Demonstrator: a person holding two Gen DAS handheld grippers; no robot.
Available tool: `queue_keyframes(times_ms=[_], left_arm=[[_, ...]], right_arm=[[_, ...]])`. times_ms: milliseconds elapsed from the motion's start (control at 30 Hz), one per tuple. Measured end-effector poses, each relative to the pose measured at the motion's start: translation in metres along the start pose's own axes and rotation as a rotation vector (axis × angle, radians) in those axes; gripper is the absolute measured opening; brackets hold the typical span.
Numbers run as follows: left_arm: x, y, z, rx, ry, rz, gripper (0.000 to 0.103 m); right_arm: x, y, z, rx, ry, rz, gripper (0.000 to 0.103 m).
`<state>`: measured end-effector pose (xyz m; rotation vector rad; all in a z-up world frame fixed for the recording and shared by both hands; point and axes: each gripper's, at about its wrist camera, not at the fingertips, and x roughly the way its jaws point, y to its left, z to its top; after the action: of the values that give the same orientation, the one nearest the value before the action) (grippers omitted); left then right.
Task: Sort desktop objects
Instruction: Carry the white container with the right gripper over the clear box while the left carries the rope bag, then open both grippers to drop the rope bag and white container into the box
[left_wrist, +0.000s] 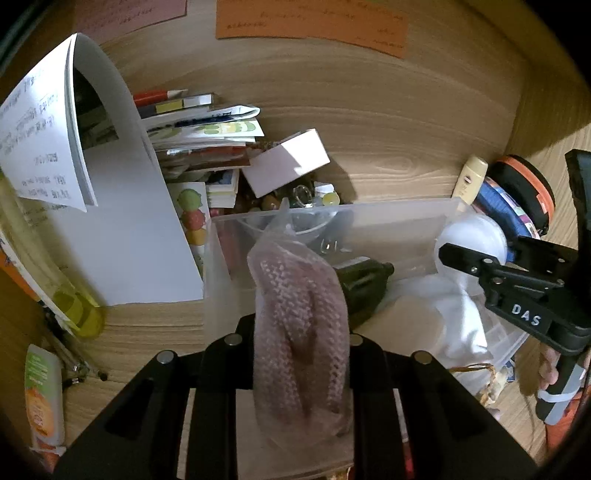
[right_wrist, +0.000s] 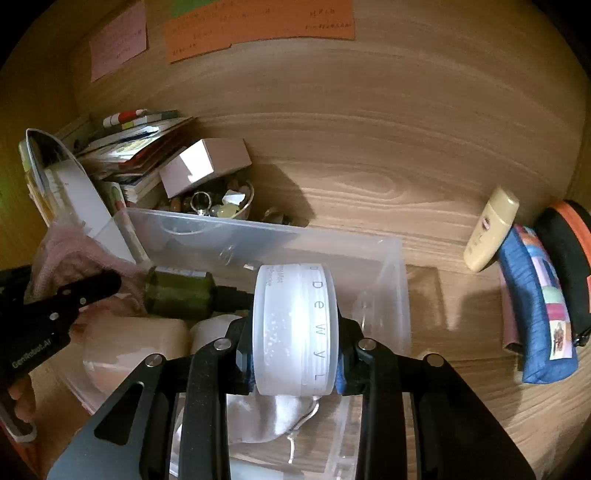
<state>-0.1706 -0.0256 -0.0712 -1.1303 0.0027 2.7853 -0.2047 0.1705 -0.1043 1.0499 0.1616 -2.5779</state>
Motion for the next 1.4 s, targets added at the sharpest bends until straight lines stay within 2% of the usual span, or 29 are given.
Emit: queue_keyframes(times_ms=[200,300,333,367,467,533,733,867,900,1200,1300,1400], left_arm=[[-0.003,-0.005,-0.003,-0.002,-0.007,0.012,0.021],[-0.004,-0.011,-0.002,0.003,-0.021,0.021,0.029],[-0.007,-0.011,-0.004,0.006,-0.029,0.028,0.037],[-0.01,-0.013,-0.004,0.013,-0.042,0.036,0.045],[-0.015,-0.018,-0.005,0.026,-0.079,0.055,0.055],[-0.015,-0.021,-0.004,0.032,-0.088,0.055,0.057],[-0.014,-0.021,-0.003,0.015,-0.093,0.048,0.062],[-0.017,-0.022,-0.003,0.013,-0.122,0.067,0.074],[-0.02,-0.022,-0.004,0.012,-0.132,0.069,0.075],[-0.033,-0.018,-0.003,-0.01,-0.173,0.06,0.081],[-0.037,-0.019,-0.002,-0.018,-0.199,0.07,0.091],[-0.045,-0.019,-0.002,-0.015,-0.225,0.062,0.093]], right_arm=[[0.004,0.008,-0.002,-0.029,-0.015,-0.047,0.027],[0.005,0.011,-0.003,-0.049,-0.02,-0.074,0.031],[0.005,0.012,-0.004,-0.053,-0.022,-0.079,0.033],[0.004,0.013,-0.004,-0.055,-0.028,-0.085,0.036],[0.001,0.015,-0.004,-0.063,-0.048,-0.095,0.05],[-0.002,0.016,-0.004,-0.065,-0.065,-0.104,0.057],[-0.003,0.017,-0.005,-0.063,-0.076,-0.109,0.06],[-0.007,0.016,-0.005,-0.053,-0.101,-0.118,0.079],[-0.008,0.017,-0.005,-0.053,-0.109,-0.125,0.083],[-0.019,0.018,-0.002,-0.063,-0.154,-0.159,0.084],[-0.022,0.017,-0.001,-0.051,-0.154,-0.137,0.084],[-0.03,0.016,0.001,-0.05,-0.171,-0.13,0.084]])
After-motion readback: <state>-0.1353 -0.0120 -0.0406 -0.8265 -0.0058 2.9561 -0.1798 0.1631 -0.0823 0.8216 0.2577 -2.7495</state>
